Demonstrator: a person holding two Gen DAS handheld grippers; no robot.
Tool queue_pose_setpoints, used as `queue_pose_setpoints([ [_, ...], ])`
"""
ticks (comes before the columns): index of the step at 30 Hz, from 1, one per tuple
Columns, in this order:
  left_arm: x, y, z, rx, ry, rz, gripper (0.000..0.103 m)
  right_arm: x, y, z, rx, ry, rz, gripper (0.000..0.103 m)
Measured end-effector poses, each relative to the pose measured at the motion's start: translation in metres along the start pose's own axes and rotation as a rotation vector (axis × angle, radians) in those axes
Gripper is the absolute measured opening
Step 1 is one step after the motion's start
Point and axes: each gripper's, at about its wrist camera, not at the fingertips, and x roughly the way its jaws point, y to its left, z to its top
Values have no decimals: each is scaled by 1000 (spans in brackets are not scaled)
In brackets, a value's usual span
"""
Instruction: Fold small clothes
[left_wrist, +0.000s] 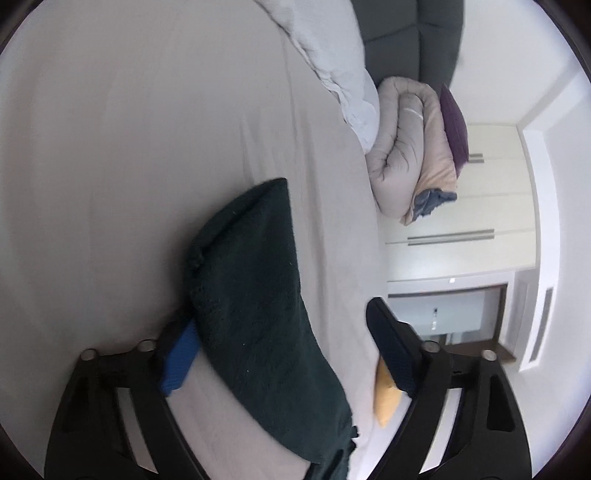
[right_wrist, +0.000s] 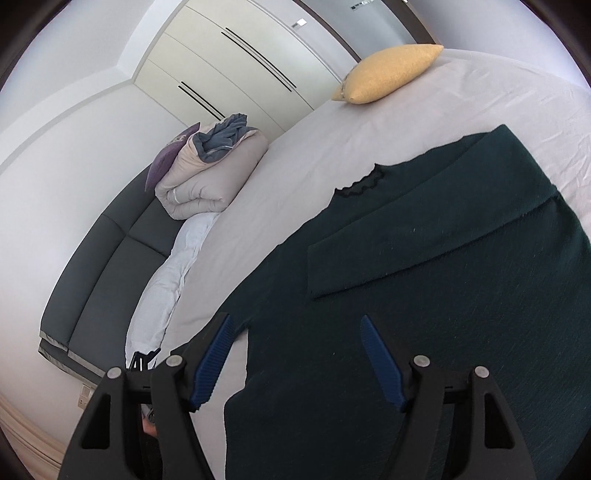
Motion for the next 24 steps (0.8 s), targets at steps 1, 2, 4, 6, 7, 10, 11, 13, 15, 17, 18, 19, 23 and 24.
queue_pose_setpoints([
  [1, 6, -2, -3, 17, 16, -1, 54, 2, 0, 0, -7, -1, 0, 74],
  [2, 13, -2, -6, 23, 47, -10, 34, 3, -1, 0, -9, 0, -1, 74],
  [4, 20, -3, -12, 50, 66, 12, 24, 6, -4, 1, -2, 3, -1, 74],
  [6, 21, -14, -22, 120, 46, 41, 16, 4, -10, 1, 11, 0, 2, 74],
  [7, 21, -21, -27, 159, 42, 51, 12, 3, -13, 1, 15, -3, 1, 73],
  [10, 24, -59, -55, 330, 41, 75, 9, 0, -22, 0, 27, -7, -1, 72],
  [11, 26, -78, -69, 385, 43, 77, 8, 0, -25, 1, 31, -7, -3, 71],
  [13, 30, -116, -107, 559, 59, 71, 8, 0, -33, 2, 45, -7, -6, 70],
  [15, 35, -153, -163, 774, 109, 63, 8, 0, -40, 3, 61, -13, -1, 69],
  [17, 38, -179, -235, 1030, 153, 70, 8, 4, -44, 5, 67, -13, 3, 69],
  [18, 43, -185, -270, 1147, 184, 75, 8, 9, -46, 6, 74, -4, 9, 69],
  [19, 46, -188, -304, 1259, 203, 85, 8, 14, -45, 8, 76, 8, 16, 69],
  [23, 42, -157, -427, 1645, 237, 137, 8, 50, -37, 19, 55, 108, 50, 69],
  [24, 44, -150, -439, 1682, 238, 143, 8, 58, -36, 22, 57, 128, 56, 69],
])
